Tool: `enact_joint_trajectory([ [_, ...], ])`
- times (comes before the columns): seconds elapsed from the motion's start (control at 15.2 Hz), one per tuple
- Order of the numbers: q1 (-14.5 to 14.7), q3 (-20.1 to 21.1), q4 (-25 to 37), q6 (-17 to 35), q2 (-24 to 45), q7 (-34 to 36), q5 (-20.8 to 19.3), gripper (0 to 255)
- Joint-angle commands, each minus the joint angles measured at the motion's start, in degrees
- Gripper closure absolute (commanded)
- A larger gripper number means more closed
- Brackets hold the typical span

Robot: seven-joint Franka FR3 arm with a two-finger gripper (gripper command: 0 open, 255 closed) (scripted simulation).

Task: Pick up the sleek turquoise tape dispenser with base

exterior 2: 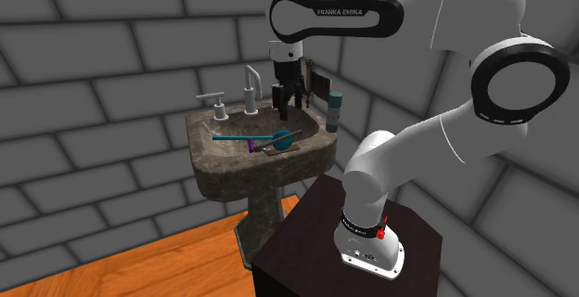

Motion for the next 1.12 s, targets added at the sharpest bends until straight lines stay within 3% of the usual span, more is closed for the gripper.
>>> enact_joint_trajectory([
  [0.0,0.0,0.0,0.0,0.0,0.0,0.0,0.0,0],
  [0.53,2.31,-9.08,-5.17,13.49,7.5,-20.49,-9.79,0],
  [1.06,5.24,-17.54,-4.56,29.3,21.6,-39.46,-16.16,0],
])
